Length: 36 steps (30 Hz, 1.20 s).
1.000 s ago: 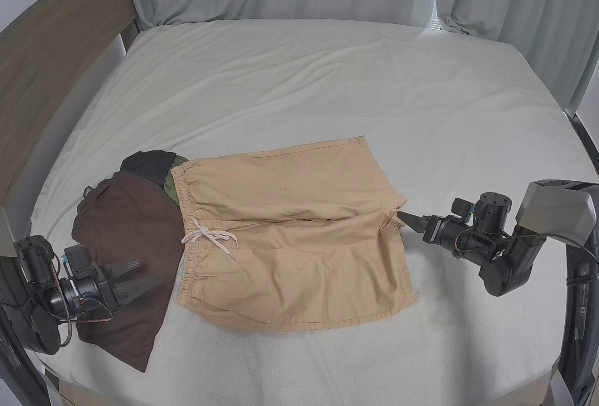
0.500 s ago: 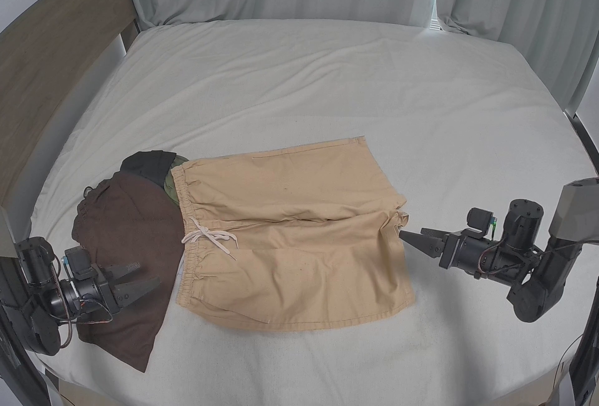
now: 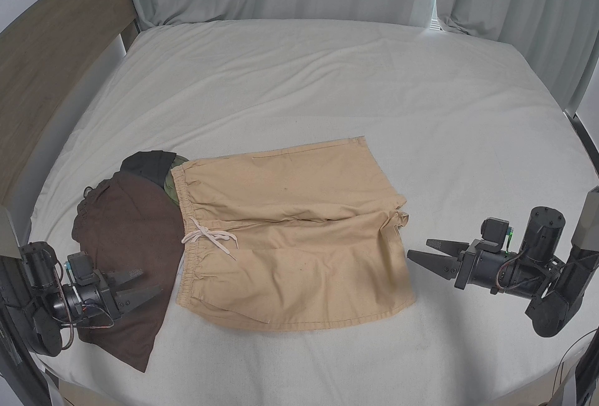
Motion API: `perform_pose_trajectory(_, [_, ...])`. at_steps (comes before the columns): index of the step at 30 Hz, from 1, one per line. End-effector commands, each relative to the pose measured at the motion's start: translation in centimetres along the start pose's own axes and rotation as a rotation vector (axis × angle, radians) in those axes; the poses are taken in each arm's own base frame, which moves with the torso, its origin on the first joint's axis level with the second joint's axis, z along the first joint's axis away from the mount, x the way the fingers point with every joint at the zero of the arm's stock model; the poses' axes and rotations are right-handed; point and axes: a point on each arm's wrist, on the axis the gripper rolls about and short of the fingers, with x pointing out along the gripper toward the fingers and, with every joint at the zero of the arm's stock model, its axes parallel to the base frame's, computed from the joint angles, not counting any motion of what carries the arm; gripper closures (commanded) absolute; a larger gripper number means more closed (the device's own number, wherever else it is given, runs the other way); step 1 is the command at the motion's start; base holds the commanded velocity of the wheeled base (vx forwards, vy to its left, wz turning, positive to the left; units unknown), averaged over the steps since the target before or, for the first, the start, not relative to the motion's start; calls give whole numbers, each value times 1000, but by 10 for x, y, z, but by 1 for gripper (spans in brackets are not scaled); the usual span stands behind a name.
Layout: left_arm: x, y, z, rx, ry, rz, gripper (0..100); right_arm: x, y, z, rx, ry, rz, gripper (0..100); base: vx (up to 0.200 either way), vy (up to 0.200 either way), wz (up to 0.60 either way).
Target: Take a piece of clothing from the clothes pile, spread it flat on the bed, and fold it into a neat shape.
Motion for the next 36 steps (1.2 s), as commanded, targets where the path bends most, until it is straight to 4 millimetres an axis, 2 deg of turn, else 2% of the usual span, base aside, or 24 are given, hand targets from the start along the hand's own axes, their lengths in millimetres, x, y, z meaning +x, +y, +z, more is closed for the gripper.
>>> perform_pose_trajectory(1, [4,7,-15,-45,42,0,0,-3,6,4,-23,-14,13,0,0,0,0])
perform_pose_trajectory(7, [12,18,-31,-96,86,-6,0,-2,4,4,-23,-15,6,0,0,0,0])
perform_pose_trajectory(25, [39,41,-55,-160,147,27,0,0,-1,2,-15,-10,-3,0,0,0,0])
perform_pose_trajectory(36, [48,47,-57,-182,152,47,0,0,-1,3,-18,-14,-2,0,0,0,0])
